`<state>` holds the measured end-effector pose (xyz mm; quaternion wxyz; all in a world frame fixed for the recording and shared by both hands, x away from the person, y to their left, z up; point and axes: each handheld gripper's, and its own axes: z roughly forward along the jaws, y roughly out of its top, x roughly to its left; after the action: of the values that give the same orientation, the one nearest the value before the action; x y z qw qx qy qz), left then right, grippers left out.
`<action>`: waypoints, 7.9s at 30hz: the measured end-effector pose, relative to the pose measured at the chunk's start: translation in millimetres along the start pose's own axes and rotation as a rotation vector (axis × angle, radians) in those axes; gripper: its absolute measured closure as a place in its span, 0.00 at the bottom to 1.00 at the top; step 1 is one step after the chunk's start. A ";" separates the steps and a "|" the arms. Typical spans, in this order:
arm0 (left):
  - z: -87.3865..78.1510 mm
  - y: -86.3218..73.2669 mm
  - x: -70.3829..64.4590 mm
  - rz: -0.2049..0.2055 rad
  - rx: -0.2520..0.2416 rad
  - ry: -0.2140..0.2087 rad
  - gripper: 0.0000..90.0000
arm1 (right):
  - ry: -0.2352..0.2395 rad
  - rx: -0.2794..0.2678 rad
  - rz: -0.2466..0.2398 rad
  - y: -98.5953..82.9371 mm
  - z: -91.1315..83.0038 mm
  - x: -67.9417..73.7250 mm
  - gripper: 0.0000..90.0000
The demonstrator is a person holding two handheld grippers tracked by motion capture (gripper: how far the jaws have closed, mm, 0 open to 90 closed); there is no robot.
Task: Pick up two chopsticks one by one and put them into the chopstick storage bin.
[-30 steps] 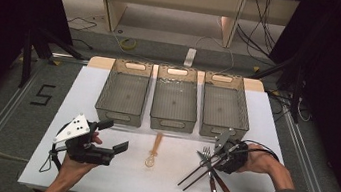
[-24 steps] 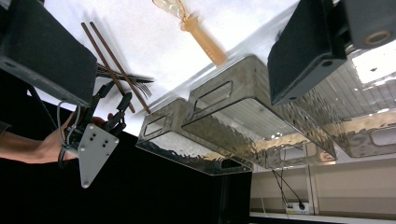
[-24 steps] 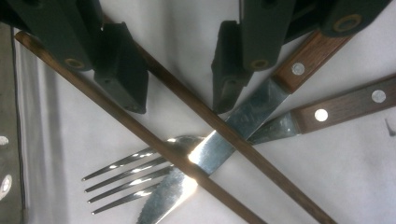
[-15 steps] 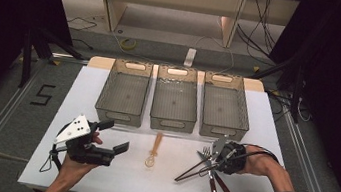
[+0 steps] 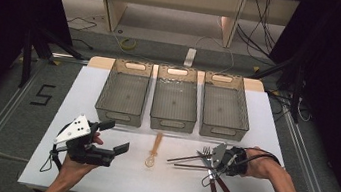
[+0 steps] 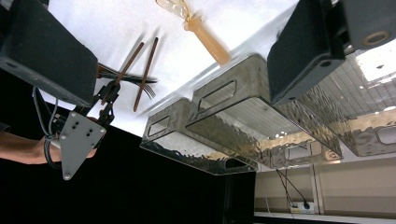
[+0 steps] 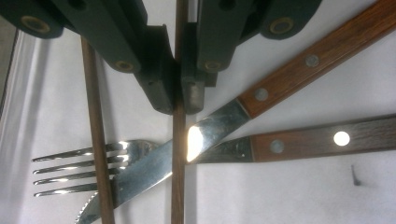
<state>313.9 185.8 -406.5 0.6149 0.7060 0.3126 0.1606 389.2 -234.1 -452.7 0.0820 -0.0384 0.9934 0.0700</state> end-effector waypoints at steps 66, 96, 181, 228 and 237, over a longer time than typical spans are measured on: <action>90.2 -4.4 -25.5 -0.152 0.139 -0.157 0.27 | -0.078 -0.715 0.608 108.3 -34.2 22.9 0.94; 84.6 -0.7 -18.2 -0.236 0.108 -0.272 0.92 | -0.075 -0.767 0.585 113.5 -37.3 28.5 0.93; 104.2 84.6 149.6 -0.366 0.401 0.199 0.93 | -0.125 -0.695 0.695 35.4 -35.9 61.4 0.29; 95.5 75.0 111.0 -0.306 0.328 0.207 0.21 | -0.210 -0.639 0.644 30.4 -48.0 50.5 0.29; 65.7 70.6 76.8 -0.215 0.218 0.154 0.19 | -0.198 -0.522 0.633 16.5 -50.2 16.7 0.29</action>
<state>429.1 181.0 -362.9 0.5227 0.7164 0.4482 0.1129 363.5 -226.2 -404.2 0.1388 0.2562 0.8925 0.3444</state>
